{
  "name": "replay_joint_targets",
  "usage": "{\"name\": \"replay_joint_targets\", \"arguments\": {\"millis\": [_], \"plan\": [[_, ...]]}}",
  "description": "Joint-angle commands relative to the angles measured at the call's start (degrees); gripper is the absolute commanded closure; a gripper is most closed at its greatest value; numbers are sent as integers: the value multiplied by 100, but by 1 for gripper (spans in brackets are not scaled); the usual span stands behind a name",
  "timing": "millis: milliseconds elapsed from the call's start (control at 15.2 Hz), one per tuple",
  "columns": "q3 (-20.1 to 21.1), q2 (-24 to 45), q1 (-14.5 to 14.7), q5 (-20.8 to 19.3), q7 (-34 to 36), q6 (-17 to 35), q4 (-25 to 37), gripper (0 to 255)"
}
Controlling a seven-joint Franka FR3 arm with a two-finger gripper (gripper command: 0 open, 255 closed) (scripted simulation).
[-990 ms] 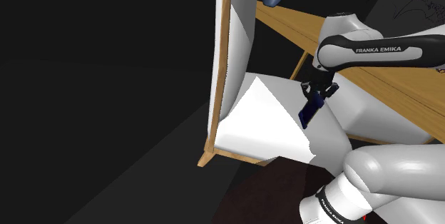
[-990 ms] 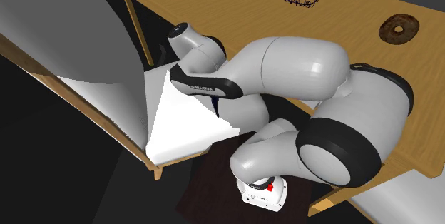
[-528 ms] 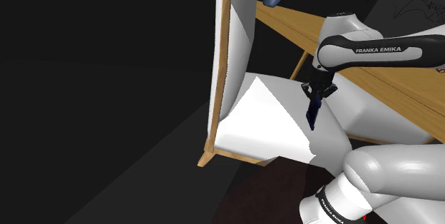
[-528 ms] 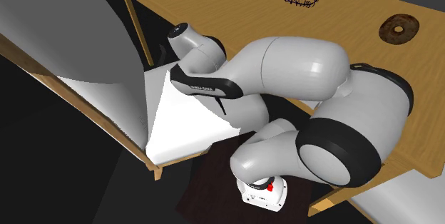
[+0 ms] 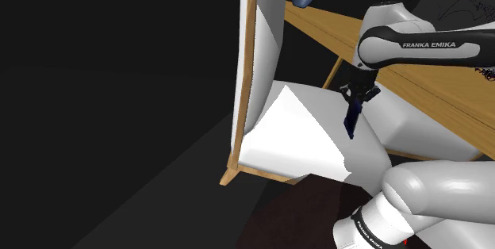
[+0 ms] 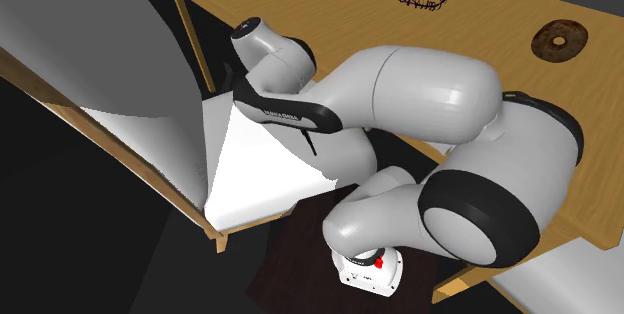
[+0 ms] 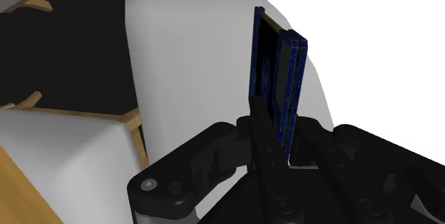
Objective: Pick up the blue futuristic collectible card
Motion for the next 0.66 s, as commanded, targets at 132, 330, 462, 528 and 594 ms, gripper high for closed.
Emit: {"name": "replay_joint_targets", "arguments": {"millis": [132,330,462,528,594], "plan": [[1,-67,2,26,-94,-316,260,255],[6,-89,2,43,-158,-542,473,255],[10,-97,1,53,-199,-691,619,255],[11,-98,0,53,-202,-702,630,255],[11,-97,0,53,-202,-702,631,255]]}}
